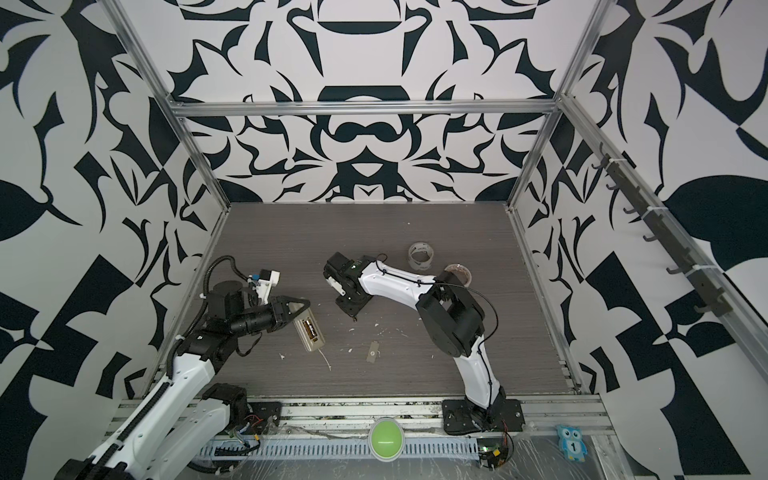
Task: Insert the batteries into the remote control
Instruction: 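Move the right gripper over the second AA battery and grasp it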
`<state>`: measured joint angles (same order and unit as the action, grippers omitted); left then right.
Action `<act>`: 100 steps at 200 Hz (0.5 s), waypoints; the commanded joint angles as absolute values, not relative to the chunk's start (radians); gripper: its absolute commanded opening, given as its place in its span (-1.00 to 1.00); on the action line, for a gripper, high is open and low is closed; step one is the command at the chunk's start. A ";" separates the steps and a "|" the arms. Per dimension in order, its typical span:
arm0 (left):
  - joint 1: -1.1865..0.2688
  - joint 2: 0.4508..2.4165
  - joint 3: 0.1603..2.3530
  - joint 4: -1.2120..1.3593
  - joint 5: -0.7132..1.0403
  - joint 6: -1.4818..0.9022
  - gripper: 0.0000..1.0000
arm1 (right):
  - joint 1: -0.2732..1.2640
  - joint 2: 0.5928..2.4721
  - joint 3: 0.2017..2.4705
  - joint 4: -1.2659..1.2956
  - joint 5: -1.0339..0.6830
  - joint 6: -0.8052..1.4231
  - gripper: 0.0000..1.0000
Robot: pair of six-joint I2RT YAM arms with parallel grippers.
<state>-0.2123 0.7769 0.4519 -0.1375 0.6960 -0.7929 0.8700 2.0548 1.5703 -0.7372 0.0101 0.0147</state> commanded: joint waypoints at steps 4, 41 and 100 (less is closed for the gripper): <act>-0.209 0.770 0.445 -0.106 0.702 -0.792 -1.00 | 0.861 2.055 1.613 -0.764 -0.022 -0.001 -0.03; -0.209 0.772 0.440 -0.099 0.701 -0.799 -1.00 | 0.855 2.079 1.618 -0.770 -0.036 -0.017 -0.03; -0.207 0.773 0.443 -0.101 0.698 -0.798 -1.00 | 0.855 2.112 1.641 -0.802 -0.055 -0.059 -0.12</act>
<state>-0.2115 0.7773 0.4511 -0.1299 0.6956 -0.7937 0.8577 2.1220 1.6051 -0.7670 -0.0380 -0.0311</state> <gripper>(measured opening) 0.246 0.450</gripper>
